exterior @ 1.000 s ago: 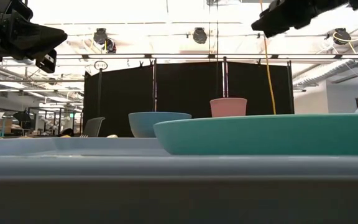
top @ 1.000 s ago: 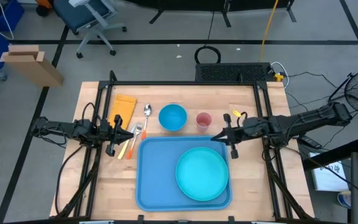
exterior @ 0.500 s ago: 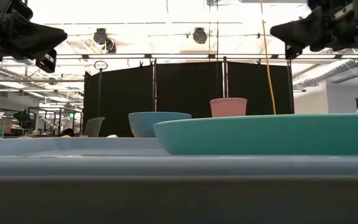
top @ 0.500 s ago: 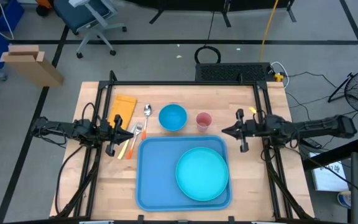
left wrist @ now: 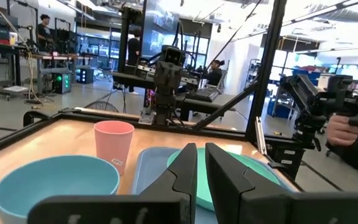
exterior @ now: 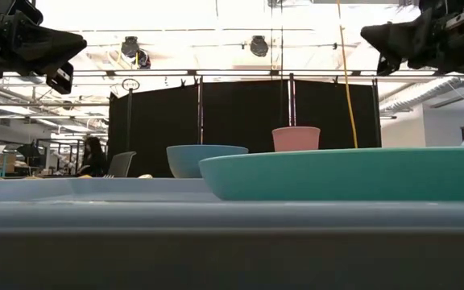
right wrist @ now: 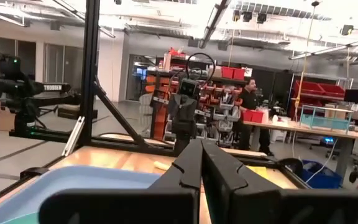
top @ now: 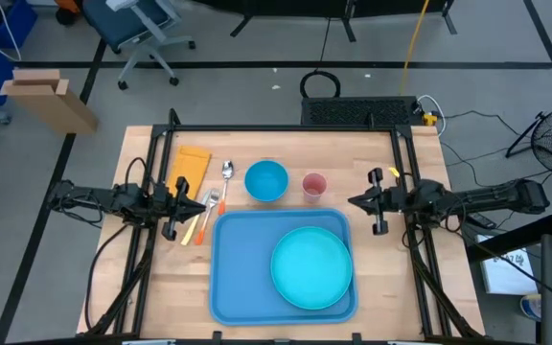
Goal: Set up tray
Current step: Put the blue bowl on top of the light blue plate on the blue serving tray
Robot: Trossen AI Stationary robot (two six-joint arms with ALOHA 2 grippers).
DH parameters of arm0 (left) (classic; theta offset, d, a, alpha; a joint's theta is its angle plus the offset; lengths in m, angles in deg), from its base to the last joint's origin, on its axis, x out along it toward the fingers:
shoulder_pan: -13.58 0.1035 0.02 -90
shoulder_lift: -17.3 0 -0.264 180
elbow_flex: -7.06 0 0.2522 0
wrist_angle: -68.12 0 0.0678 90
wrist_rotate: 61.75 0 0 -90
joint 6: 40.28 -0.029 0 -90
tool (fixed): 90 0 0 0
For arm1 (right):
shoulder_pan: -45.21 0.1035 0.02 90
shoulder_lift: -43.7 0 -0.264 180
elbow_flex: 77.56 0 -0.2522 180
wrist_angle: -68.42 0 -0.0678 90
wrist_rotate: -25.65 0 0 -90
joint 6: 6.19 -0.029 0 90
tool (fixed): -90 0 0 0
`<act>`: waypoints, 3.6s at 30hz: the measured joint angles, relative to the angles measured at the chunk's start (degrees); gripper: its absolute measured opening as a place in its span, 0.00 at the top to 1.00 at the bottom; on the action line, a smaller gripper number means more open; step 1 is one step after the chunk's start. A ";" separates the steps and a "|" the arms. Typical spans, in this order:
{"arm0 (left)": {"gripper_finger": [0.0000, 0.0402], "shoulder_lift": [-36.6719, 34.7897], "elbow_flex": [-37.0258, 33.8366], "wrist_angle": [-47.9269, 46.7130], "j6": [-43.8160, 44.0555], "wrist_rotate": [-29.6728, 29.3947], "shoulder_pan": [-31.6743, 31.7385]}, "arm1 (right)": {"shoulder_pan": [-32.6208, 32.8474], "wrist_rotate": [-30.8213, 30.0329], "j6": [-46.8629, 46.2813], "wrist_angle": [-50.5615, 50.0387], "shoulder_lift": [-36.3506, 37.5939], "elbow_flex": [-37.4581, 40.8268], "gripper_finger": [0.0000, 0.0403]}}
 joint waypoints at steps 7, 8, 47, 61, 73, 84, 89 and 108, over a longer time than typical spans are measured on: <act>0.91 2.65 2.84 4.81 0.00 -9.38 0.00 | 0.00 0.02 1.49 -0.44 -0.03 0.06 1.00; 0.91 4.24 4.21 4.81 -0.38 -11.48 0.00 | 0.00 0.03 1.52 -0.43 -0.03 0.07 1.00; 0.01 98.67 70.14 -39.40 -15.74 1.87 15.65 | 0.00 0.01 2.01 -3.02 -0.07 0.21 1.00; 0.01 106.60 70.03 -39.37 -18.82 0.97 18.85 | 0.00 -0.13 3.44 -3.02 -0.07 0.21 1.00; 0.45 106.53 70.03 -39.21 -19.27 1.33 20.80 | 0.00 -0.15 3.64 -2.97 -0.05 0.21 1.00; 0.96 106.05 70.10 -39.29 -19.76 2.45 20.44 | 0.00 -0.15 3.64 -2.97 -0.05 0.21 1.00; 0.98 103.04 70.01 -41.80 -19.89 0.98 19.31 | 0.00 -0.15 3.88 -2.97 -0.07 0.21 1.00; 0.98 102.15 92.95 -53.60 -14.90 -8.36 -2.13 | 0.00 -0.42 3.47 -2.97 -0.05 0.21 1.00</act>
